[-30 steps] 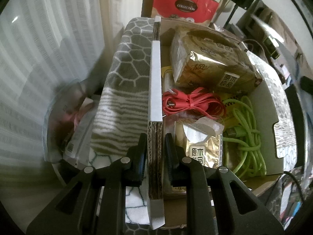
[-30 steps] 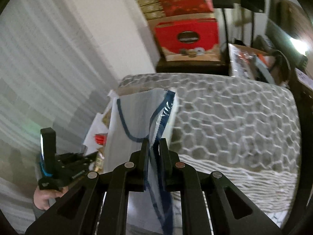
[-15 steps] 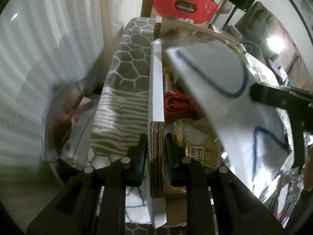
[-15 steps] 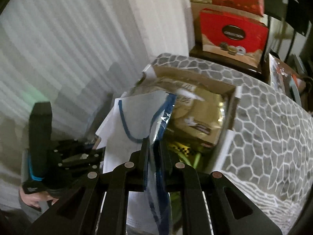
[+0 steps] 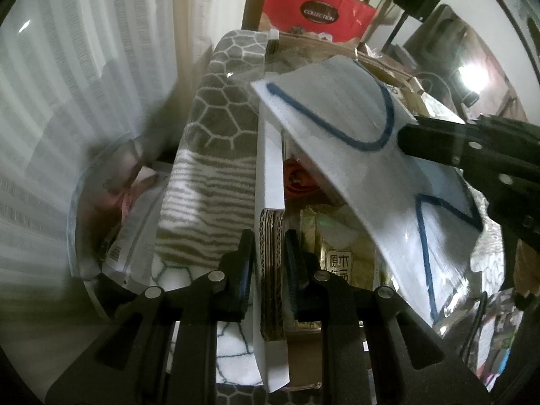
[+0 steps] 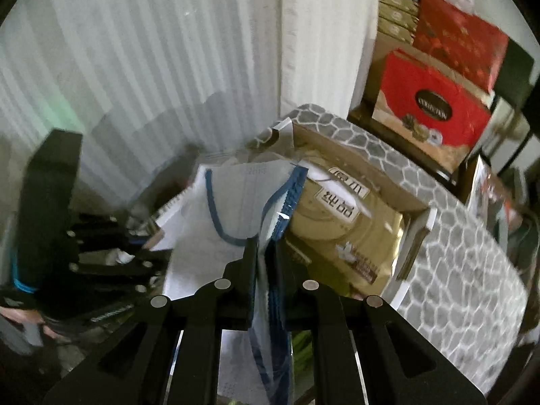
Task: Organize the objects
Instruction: 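Carry the face mask over the box with the right tool, then lay the face mask on top of the box contents with the right tool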
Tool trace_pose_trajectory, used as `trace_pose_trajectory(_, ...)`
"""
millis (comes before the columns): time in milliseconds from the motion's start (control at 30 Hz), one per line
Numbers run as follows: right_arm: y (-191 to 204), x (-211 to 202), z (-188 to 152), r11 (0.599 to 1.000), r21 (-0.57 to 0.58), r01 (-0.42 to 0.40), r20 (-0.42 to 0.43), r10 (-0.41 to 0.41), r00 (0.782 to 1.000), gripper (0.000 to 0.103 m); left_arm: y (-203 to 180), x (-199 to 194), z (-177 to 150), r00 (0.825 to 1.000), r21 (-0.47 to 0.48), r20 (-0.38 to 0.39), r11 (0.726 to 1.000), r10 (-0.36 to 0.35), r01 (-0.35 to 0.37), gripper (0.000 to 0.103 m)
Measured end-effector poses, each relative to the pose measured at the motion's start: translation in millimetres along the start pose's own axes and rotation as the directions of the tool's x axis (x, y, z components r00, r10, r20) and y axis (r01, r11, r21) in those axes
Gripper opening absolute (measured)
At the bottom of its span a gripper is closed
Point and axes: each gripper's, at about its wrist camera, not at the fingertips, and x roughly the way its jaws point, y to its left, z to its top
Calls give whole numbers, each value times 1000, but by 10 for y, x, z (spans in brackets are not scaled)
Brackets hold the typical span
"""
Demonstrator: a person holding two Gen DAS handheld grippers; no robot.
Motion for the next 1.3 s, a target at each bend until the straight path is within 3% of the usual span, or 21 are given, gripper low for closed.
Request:
trace_pose_trajectory(200, -72, 28, -9, 998, -54, 41, 36, -39, 999, 10, -4, -2, -1, 1000, 1, 1, 1000, 2, -2, 16)
trace_pose_trajectory(267, -109, 43, -28, 999, -31, 17, 29, -16, 999, 12, 0, -1, -1, 1000, 0, 1, 1000, 0, 0, 16)
trace_pose_trajectory(400, -83, 50, -117, 1000, -2, -9, 4, 9, 1000, 24, -8, -2, 1, 1000, 0, 0, 1000, 1, -1, 16)
trace_pose_trajectory(467, -97, 48, -171, 999, 35, -10, -14, 11, 1000, 21, -7, -2, -1, 1000, 1, 1, 1000, 4, -4, 16)
trace_pose_trajectory(533, -147, 42, -218, 996, 83, -15, -27, 18, 999, 11, -1, -3, -2, 1000, 1, 1, 1000, 4, -4, 16)
trace_pose_trajectory(700, -311, 12, -287, 975, 202, -92, -31, 100, 994, 14, -1, -5, 0, 1000, -3, 1, 1000, 1, -1, 16)
trace_pose_trajectory(867, -293, 42, -306, 973, 210, -96, -51, 109, 993, 14, 4, -27, 11, 1000, -5, 4, 1000, 0, 0, 16)
trace_pose_trajectory(967, -226, 104, -334, 976, 198, -85, -81, 103, 991, 20, 10, -46, 16, 1000, -5, 8, 1000, -1, 1, 16)
trace_pose_trajectory(1033, -225, 121, -348, 969, 221, -107, -78, 127, 989, 41, 8, -48, 6, 1000, -3, 8, 1000, 2, -2, 17)
trace_pose_trajectory(1133, -245, 110, -318, 958, 248, -142, -46, 158, 986, 46, 10, -53, 11, 1000, -2, 8, 1000, 3, -2, 17)
trace_pose_trajectory(1200, -267, 94, -302, 948, 261, -182, -23, 195, 981, 44, 7, -51, 9, 1000, -4, 8, 1000, 1, -1, 17)
trace_pose_trajectory(1300, -298, 115, -272, 932, 279, -230, -17, 245, 969, 18, 23, -62, 12, 1000, -10, 7, 1000, -9, 9, 16)
